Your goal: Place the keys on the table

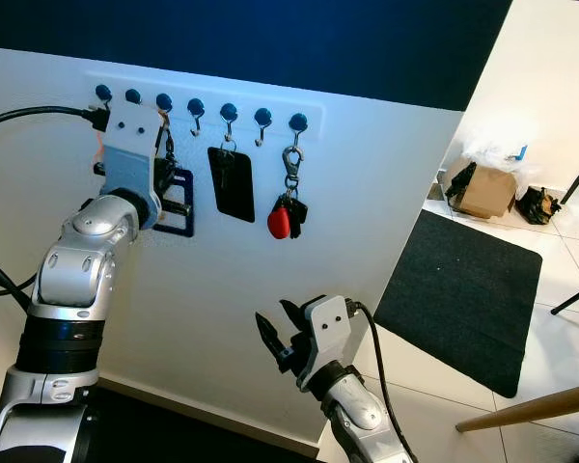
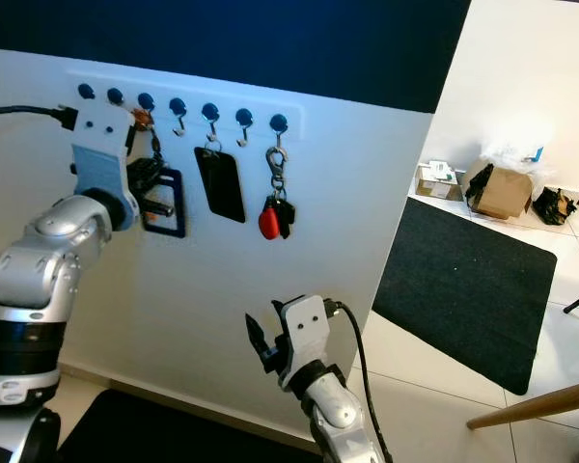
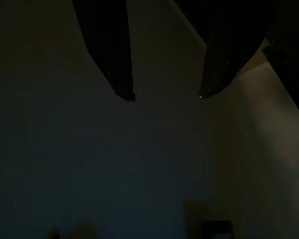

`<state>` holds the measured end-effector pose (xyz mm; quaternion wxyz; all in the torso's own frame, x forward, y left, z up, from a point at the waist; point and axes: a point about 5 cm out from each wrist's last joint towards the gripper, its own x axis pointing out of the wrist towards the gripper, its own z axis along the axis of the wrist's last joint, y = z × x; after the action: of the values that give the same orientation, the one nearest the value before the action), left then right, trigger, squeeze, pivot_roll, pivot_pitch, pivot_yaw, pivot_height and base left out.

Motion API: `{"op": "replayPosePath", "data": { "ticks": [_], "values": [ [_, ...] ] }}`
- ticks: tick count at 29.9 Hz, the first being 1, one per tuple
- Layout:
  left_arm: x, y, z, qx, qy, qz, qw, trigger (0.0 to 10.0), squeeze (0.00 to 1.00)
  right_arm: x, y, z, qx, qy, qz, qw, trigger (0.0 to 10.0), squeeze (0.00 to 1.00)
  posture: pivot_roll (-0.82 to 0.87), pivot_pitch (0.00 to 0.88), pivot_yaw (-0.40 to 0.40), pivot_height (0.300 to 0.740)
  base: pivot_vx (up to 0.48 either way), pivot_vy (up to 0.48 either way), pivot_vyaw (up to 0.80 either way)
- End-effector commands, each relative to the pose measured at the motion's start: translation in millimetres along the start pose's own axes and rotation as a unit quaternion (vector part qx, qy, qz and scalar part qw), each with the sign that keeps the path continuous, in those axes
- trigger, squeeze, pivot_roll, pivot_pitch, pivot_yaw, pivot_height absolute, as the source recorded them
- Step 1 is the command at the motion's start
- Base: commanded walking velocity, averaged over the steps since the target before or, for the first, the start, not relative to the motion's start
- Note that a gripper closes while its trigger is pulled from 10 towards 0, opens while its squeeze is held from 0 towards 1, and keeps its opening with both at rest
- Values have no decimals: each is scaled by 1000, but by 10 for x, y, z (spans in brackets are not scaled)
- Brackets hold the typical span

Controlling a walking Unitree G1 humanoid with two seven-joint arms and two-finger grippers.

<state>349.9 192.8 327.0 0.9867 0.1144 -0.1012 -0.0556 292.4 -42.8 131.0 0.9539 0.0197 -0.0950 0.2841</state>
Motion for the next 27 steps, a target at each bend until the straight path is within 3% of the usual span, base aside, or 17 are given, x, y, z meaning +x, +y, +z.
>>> {"op": "replayPosePath", "data": {
  "ticks": [1,9,12,13,14,20,22,27],
  "values": [
    [-10,-5,-16,-1,0,1,1000,0,0,-25,14,-42,11,4,-6,1000,10000,0,252,160,-12,740,0,0,0],
    [-88,56,-10,5,-2,10,1000,0,0,-22,28,-45,13,5,-3,1000,10000,0,260,163,-17,740,0,0,0],
    [-149,96,80,11,-22,9,1000,0,0,-11,33,-39,13,4,-3,1000,10000,0,259,163,-16,740,0,0,0],
    [-207,114,162,28,-42,1,999,9098,0,-12,27,-39,13,4,-3,1000,10000,0,261,163,-16,740,0,0,0],
    [-250,131,212,42,-54,-4,998,10000,0,-16,23,-42,13,4,-4,1000,10000,0,262,163,-15,740,0,0,0],
    [-382,250,355,97,-81,9,992,10000,0,-25,22,-48,13,5,-5,1000,10000,0,269,164,-18,740,0,0,0],
    [-412,286,393,121,-80,11,989,10000,0,-22,25,-49,13,5,-4,1000,10000,0,274,164,-20,740,0,0,0],
    [-429,277,317,135,-53,0,989,10000,0,2,42,-47,16,4,2,1000,10000,0,282,164,-28,740,0,0,0]
  ]
}}
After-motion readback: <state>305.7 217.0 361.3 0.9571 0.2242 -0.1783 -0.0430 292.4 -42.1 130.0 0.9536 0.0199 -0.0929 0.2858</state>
